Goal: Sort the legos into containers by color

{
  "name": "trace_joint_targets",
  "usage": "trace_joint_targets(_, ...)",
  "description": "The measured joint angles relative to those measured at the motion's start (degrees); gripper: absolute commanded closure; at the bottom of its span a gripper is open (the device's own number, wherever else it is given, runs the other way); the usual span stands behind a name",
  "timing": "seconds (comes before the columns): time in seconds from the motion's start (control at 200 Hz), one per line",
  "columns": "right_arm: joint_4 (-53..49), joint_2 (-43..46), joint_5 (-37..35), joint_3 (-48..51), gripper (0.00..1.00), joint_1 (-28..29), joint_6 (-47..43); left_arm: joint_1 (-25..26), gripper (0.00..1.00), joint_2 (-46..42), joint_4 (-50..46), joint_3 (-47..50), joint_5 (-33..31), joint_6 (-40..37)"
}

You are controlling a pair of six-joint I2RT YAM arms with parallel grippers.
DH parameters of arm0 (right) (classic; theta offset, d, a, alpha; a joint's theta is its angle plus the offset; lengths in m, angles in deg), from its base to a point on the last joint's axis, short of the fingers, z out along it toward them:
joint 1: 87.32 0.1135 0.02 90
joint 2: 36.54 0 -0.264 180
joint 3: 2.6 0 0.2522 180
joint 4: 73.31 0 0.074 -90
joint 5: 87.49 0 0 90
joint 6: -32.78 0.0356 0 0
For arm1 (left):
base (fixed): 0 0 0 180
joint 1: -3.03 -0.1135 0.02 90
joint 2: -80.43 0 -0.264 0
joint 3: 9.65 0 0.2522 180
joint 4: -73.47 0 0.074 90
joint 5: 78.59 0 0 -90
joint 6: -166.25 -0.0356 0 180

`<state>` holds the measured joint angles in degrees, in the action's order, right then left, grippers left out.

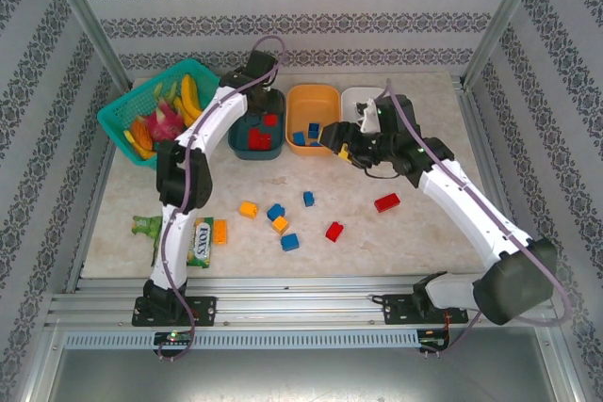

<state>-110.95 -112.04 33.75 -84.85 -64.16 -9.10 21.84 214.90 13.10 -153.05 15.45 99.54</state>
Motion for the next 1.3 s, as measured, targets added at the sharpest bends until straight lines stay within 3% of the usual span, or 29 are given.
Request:
trace_joint_targets(0.325, 1.4, -0.6, -0.5, -1.7, 0.29, 0.0, 1.3, -2.8, 0.56, 10.8, 0.3, -5.7, 6.4, 2.8)
trace_joint_targets(0.565, 1.4, -1.0, -1.1, -1.4, 0.3, 0.6, 1.4, -3.2, 0.36, 11.1, 0.2, -5.7, 8.0, 3.9)
trace_joint_targets(0.804, -1.6, -2.7, -4.2, -1.4, 0.31, 4.1, -2.3, -3.2, 0.32, 7.5, -1.9, -5.6, 7.2, 4.0)
trace_joint_targets(0.914, -3.3, -4.3, -6.7, -1.6, 0.32, 8.9, -5.4, -3.2, 0.31, -0.9, -2.8, -1.8, 5.0, 4.2)
trace_joint_targets(1.014, -4.7, -7.2, -9.6, -2.5, 0.34, 15.0, -8.0, -3.2, 0.29, -13.5, -3.2, 6.6, 2.7, 4.6)
trace_joint_targets(1.299, -5.3, -22.0, -16.9, -9.2, 0.33, 33.7, -8.6, -3.2, 0.28, -58.4, -3.1, 44.7, -1.3, 10.2)
